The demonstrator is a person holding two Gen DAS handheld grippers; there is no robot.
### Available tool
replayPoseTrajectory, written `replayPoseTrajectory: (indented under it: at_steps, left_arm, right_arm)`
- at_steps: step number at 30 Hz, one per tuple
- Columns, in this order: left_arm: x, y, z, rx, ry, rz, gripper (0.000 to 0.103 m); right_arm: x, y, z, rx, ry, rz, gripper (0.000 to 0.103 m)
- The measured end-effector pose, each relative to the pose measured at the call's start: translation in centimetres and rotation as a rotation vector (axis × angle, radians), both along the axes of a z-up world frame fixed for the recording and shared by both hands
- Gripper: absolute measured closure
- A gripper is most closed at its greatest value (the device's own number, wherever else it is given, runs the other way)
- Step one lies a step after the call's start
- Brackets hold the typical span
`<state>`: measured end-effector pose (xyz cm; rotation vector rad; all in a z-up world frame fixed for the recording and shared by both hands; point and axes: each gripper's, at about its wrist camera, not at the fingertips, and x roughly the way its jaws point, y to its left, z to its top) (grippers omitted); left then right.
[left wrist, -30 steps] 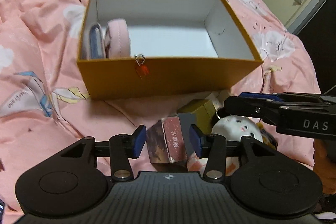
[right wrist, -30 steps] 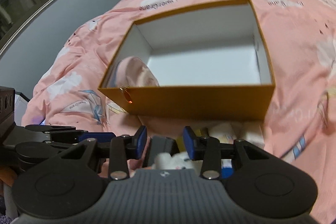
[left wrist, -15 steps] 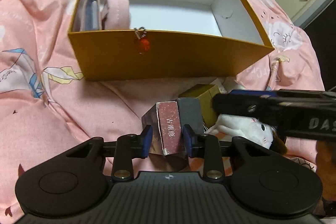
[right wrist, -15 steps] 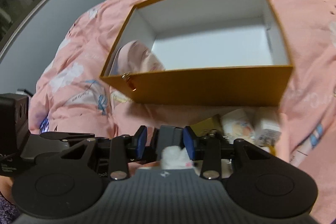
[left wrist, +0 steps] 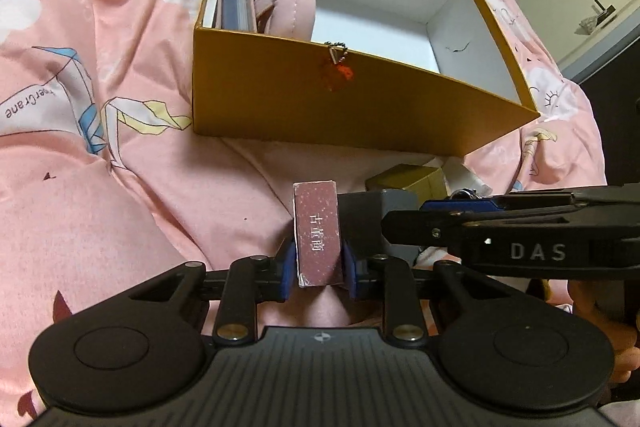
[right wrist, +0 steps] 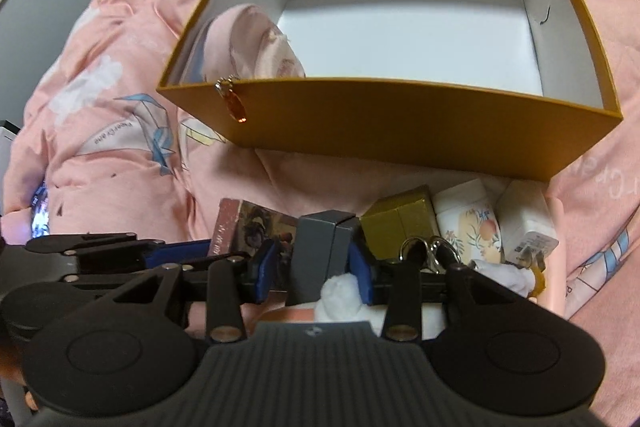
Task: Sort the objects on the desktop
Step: 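Grasp the dark red printed box with left gripper while right gripper grasps the grey box, then lift both held boxes and carry them over the orange box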
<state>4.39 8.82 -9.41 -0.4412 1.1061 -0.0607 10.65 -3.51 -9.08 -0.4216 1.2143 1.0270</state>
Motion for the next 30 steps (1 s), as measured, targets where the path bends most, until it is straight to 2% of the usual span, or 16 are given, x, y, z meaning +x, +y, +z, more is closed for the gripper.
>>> replayPoseTrajectory:
  at_steps: [8, 15, 17, 21, 25, 30]
  left_arm:
    - [0.3, 0.7, -0.5, -0.02, 0.004, 0.017, 0.075]
    - [0.3, 0.8, -0.6, -0.025, -0.005, 0.017, 0.077]
    - [-0.1, 0.5, 0.2, 0.006, -0.033, 0.019, 0.078]
    - [-1.3, -0.1, 2.7, 0.133, -0.12, 0.045, 0.078]
    - [-1.7, -0.1, 3.6, 0.241, -0.119, 0.066, 0.078]
    - [-1.3, 1.0, 1.6, 0.184, -0.048, 0.107, 0.078]
  right_arm:
    - [-0.3, 1.2, -1.5, -0.087, 0.0, 0.015, 0.061]
    - [-0.2, 0.8, -1.0, -0.066, 0.005, -0.002, 0.064]
    - [-0.2, 0.7, -0.4, -0.049, 0.007, -0.007, 0.064]
    - [0.3, 0.9, 1.0, 0.003, 0.054, -0.013, 0.065]
    - [-0.1, 2.4, 1.4, 0.024, 0.098, 0.037, 0.065]
    - [-0.6, 4.5, -0.7, -0.013, 0.107, 0.074, 0.064]
